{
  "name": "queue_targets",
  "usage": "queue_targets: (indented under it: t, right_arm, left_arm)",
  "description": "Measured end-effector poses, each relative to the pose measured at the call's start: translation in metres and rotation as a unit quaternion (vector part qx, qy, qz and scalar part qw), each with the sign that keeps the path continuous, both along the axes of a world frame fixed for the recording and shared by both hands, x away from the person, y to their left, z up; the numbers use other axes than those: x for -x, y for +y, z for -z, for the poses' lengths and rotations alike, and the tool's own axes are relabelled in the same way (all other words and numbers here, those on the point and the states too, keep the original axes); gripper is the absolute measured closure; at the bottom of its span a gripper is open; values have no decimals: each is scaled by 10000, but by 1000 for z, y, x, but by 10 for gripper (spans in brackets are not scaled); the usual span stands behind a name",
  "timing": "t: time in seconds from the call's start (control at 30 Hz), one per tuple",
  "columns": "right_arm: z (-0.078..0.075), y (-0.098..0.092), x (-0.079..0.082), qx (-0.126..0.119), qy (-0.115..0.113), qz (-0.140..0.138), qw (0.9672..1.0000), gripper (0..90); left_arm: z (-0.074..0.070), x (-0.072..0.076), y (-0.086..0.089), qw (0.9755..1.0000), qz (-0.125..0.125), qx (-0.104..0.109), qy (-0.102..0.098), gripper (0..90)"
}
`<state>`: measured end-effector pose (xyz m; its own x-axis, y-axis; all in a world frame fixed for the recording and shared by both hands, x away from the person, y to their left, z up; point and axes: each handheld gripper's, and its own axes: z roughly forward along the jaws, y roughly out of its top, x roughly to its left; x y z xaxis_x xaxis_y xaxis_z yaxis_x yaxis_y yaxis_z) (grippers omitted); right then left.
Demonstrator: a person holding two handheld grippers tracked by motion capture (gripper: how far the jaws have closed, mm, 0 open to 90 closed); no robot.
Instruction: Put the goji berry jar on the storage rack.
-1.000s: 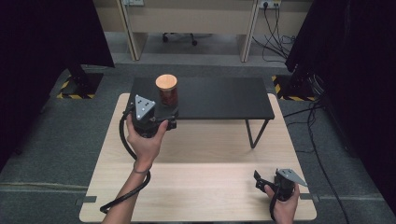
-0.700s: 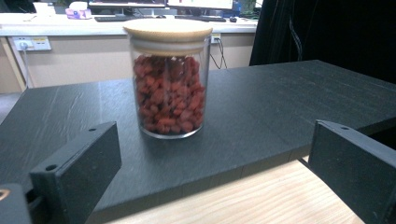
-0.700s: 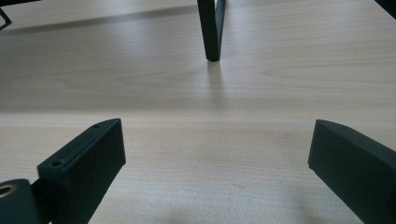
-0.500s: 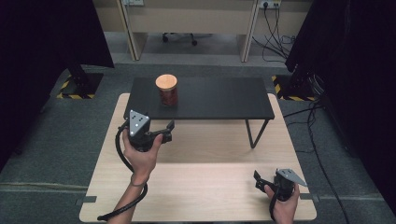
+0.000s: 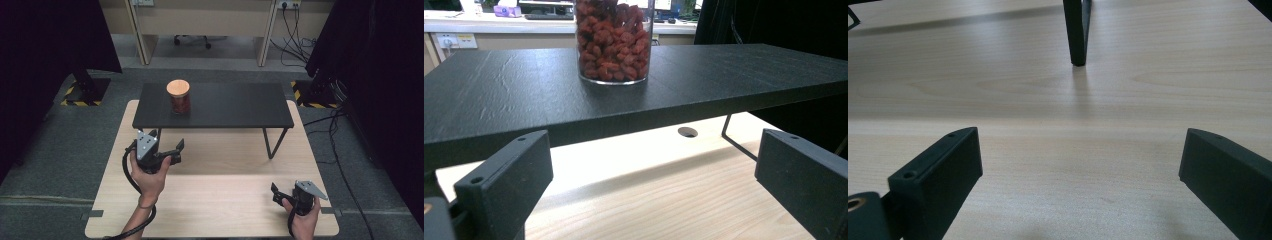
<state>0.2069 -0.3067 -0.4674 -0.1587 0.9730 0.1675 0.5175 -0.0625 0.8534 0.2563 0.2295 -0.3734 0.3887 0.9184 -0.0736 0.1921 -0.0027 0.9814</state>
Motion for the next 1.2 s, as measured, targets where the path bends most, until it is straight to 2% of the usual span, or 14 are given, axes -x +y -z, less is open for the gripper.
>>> queue_targets:
  t: [0.13,0.37,0.53,0.77,1.13,1.2]
  right_arm:
    - [0,0,0,2,0,1,10000,36]
    - [0,0,0,-5,-7,4,10000,36]
    - [0,0,0,-1,-8,3,10000,36]
    - [0,1,1,27,-11,9,10000,36]
    - [1,1,1,32,-39,15,10000,36]
    - [1,2,2,42,-46,22,10000,36]
  left_arm:
    - [4,1,0,10000,-1,18,14,13]
    - [20,6,0,9999,1,88,56,13]
    - [32,9,0,9998,41,34,198,14]
    - [46,18,1,9994,68,-29,350,17]
    - [65,32,9,9991,32,93,412,17]
    - [68,35,10,9991,50,62,427,16]
